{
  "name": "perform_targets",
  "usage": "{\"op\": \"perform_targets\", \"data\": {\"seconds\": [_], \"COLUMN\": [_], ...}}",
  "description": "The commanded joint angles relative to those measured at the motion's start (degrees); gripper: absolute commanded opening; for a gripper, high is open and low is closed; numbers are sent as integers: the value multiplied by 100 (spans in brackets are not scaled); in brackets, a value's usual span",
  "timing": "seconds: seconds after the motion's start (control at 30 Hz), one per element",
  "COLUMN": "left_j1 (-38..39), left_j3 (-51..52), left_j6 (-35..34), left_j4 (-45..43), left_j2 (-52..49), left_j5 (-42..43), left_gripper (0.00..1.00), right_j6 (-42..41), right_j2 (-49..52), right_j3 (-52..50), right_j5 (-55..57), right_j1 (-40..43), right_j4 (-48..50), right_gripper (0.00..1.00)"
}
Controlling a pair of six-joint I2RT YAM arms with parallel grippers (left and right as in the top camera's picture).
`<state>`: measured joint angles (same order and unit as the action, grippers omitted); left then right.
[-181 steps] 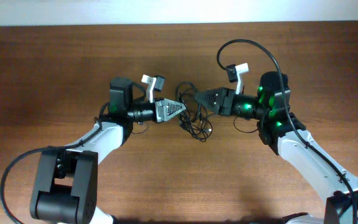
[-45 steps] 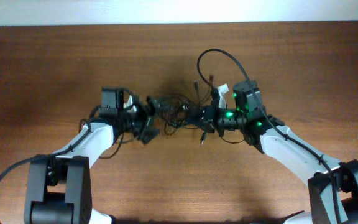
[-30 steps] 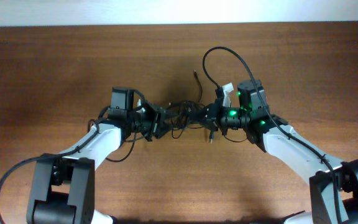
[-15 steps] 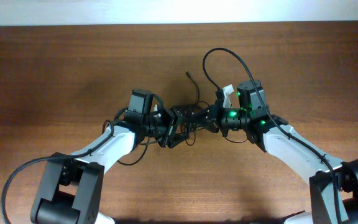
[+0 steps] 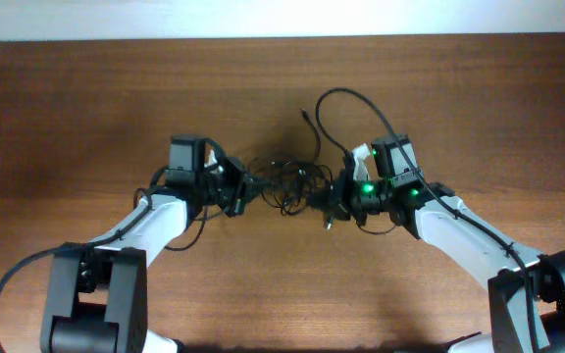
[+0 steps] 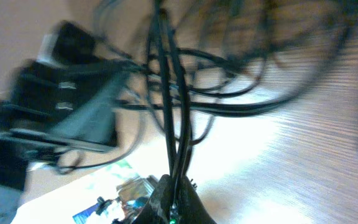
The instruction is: Untangle cables
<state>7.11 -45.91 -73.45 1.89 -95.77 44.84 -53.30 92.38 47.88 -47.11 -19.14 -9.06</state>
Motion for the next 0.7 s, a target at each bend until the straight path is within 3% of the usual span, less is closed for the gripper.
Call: {"op": "perform_targets", "data": {"seconds": [0.0, 0.13, 0.2, 0.3, 0.33, 0.4, 0.47, 0.5, 0.57, 0.67], "left_j1": [-251, -267, -267, -267, -267, -267, -267, -267, -267, -267], "left_j3": [-31, -31, -31, -31, -31, -31, -31, -31, -31, -31], "left_j6": [111, 111, 111, 111, 111, 111, 111, 111, 111, 107], "left_j4": [-308, -291, -267, -249, -247, -227, -225, -225, -225, -227], "left_j2": [66, 66, 66, 66, 66, 66, 66, 66, 66, 66], "left_j5": [452, 446, 450, 448, 448, 442, 426, 361, 337, 323], "left_gripper": [0, 0, 0, 0, 0, 0, 0, 0, 0, 0], "right_j6": [358, 378, 935, 1005, 1005, 1113, 2354, 2463, 2444, 841], "right_j2": [26, 26, 26, 26, 26, 24, 20, 13, 13, 15], "right_j3": [2, 2, 2, 2, 2, 28, 234, 313, 487, 494], "right_j5": [1576, 2350, 2951, 3930, 3991, 3528, 1598, 975, -214, 721], "right_j1": [35, 35, 42, 46, 46, 48, 48, 48, 46, 35], "right_j4": [-927, -1515, -1838, -2380, -2393, -2312, -2332, -2332, -2299, -1954], "right_gripper": [4, 7, 9, 11, 20, 33, 57, 65, 65, 64]}}
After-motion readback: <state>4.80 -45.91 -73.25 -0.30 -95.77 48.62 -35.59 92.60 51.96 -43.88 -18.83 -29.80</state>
